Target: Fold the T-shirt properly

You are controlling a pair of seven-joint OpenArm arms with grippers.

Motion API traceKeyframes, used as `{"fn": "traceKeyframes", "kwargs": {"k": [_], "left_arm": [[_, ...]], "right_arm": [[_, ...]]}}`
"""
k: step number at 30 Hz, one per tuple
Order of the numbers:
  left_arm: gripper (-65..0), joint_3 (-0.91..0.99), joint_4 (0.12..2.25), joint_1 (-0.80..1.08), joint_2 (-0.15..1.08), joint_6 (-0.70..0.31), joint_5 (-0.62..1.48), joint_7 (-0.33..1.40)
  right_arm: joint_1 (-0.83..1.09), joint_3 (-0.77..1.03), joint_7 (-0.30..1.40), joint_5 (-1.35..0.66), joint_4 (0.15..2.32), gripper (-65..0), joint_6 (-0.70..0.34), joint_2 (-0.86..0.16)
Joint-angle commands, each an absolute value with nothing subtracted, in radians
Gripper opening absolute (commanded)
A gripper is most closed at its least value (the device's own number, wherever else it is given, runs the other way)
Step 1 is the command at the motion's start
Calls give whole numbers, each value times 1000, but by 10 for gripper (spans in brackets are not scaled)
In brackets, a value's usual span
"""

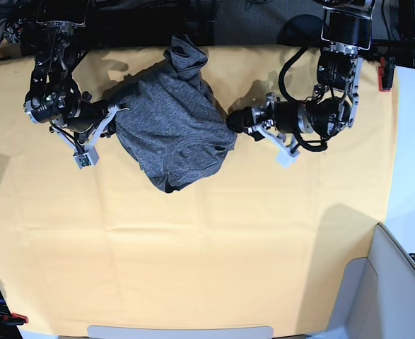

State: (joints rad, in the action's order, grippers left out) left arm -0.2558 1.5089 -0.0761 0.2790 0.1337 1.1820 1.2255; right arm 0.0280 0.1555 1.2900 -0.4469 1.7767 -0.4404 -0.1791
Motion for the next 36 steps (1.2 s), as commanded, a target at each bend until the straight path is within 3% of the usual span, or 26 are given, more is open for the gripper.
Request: {"fn": "traceKeyframes", "kwargs": {"k": [1, 14, 18, 20, 36], "left_arm": [[-422, -271, 1511, -108, 285, 137, 1214, 1222], [-437, -315, 1498, -145, 262, 137, 1218, 1198], [-579, -312, 1497, -147, 252, 137, 1210, 1199], [-620, -312, 1461, -160, 249, 139, 1216, 1205], [-614, -317, 1296, -328, 236, 139, 1210, 1208]], "right_arm": [[16, 157, 1279, -449, 1796, -639, -440, -188], [21, 156, 1279, -450, 1796, -642, -440, -188], [33, 154, 1279, -450, 1796, -644, -440, -180], [45, 154, 1279, -450, 1796, -644, -440, -177], [148, 153, 1279, -452, 1797, -644, -440, -124]]}}
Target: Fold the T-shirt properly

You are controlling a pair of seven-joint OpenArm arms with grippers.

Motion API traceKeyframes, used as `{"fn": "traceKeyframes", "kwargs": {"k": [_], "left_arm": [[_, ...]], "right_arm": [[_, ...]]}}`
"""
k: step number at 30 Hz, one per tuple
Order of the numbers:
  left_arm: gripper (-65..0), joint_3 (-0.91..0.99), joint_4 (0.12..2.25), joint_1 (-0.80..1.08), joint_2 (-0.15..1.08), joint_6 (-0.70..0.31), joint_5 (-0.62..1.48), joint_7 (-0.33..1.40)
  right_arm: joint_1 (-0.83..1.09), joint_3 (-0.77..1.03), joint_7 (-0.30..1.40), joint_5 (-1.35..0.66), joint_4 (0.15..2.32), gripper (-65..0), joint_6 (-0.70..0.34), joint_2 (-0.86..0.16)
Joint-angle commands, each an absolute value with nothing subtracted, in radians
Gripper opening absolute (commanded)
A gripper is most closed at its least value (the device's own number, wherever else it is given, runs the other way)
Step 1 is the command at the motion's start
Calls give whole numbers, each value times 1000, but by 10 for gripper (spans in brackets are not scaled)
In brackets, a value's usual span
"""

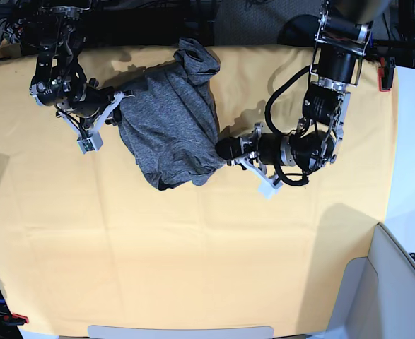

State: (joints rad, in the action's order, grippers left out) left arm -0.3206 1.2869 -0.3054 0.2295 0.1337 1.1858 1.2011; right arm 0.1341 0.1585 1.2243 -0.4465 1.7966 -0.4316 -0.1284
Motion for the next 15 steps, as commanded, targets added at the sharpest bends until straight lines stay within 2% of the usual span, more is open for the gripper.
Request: {"fn": "traceKeyframes", "kwargs": {"k": [1, 8, 15], "left_arm": [[-614, -317, 1274, -338, 236, 139, 1211, 1208], [-614, -358, 1233, -386, 234, 139, 1211, 1199], [-614, -381, 1231, -403, 234, 139, 1211, 1198]], "right_arm": [[153, 153, 1279, -452, 1797, -644, -440, -117], [180, 153, 1279, -450, 1797, -644, -440, -62], [213, 151, 1282, -449, 1821, -644, -438, -59]]}}
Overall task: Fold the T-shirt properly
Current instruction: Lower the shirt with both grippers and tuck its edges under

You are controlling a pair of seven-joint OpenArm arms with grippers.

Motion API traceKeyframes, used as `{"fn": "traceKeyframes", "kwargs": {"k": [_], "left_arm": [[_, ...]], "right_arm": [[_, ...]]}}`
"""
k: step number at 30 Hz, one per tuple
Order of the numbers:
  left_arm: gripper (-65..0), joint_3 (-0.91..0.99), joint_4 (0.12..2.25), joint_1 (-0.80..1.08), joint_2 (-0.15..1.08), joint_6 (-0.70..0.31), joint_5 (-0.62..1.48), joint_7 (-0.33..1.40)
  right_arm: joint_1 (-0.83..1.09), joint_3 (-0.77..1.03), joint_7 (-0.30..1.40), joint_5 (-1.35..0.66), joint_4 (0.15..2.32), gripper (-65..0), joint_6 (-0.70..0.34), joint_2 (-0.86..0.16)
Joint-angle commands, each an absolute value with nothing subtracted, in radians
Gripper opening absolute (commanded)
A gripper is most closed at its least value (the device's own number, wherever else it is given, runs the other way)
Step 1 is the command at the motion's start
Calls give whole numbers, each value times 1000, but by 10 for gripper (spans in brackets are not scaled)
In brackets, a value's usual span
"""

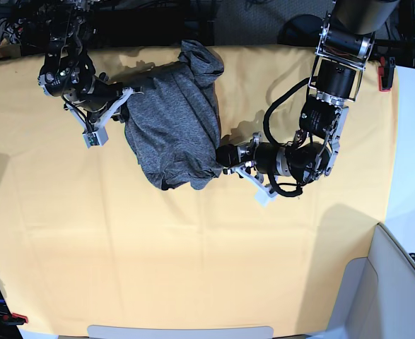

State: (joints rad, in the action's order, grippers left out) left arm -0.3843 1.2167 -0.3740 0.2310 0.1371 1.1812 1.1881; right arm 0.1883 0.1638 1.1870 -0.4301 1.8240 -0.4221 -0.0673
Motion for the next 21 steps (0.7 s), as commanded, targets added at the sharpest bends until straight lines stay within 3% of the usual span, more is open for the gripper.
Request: {"fn": "traceKeyframes", "kwargs": {"k": [1, 8, 21], "left_arm": [[-614, -381, 1231, -404, 234, 139, 1211, 1198], [-614, -395, 1231, -407, 234, 139, 1211, 1198], [-614, -395, 1231, -400, 234, 139, 1211, 1198]], "right_arm": [[223, 151, 1282, -449, 1837, -644, -437, -62], [259, 133, 1283, -409, 1982, -644, -272, -97], [329, 13, 1287, -197, 2041, -644, -259, -105]]}}
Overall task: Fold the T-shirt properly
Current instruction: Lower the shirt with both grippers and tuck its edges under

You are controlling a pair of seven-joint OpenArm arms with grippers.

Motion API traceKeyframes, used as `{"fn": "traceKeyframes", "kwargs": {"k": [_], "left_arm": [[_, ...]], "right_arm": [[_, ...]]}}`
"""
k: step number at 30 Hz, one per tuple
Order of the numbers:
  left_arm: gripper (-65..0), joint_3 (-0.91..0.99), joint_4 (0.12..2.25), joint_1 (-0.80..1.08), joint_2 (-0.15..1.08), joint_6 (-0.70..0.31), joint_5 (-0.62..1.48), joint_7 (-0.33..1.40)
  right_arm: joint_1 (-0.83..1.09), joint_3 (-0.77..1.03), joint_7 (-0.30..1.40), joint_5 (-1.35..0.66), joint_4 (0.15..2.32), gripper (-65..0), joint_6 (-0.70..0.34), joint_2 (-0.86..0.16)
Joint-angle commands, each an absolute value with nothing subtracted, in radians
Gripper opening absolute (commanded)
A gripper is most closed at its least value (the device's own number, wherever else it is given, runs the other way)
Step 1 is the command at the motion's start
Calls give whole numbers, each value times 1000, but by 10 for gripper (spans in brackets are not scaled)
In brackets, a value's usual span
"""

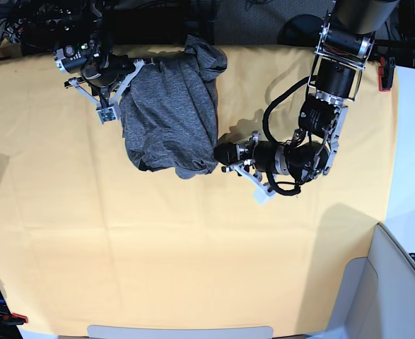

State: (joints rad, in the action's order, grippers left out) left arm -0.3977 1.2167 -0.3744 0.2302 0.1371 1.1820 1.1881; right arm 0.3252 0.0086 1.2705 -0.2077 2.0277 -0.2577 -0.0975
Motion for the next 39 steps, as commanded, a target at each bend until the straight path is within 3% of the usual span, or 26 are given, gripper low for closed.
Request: {"fn": "traceKeyframes", "kwargs": {"k": [1, 11, 19, 25, 32, 39], "left_arm": [[-614, -395, 1231, -400, 234, 139, 1211, 1198], [-613, -395, 1233, -400, 236, 139, 1211, 1198], [-584, -389, 1237, -400, 237, 139, 1211, 1198], [-581, -387, 1239, -389, 240, 139, 1213, 1198], [-581, -377, 1279, -387, 243, 143, 1211, 1196], [-581, -105, 1521, -282, 269, 145, 1218, 1207]], "right_arm": [[332, 12, 1287, -194, 2041, -644, -259, -117], [338, 21, 1280, -194, 2041, -637, -259, -177], [341, 21, 1251, -194, 2041, -483, -257, -180], [329, 44, 1251, -194, 2041, -419, -257, -225], [269, 186, 1248, -194, 2041, -409, -257, -275], [199, 312, 1242, -202, 2051, -410, -265, -268]]}}
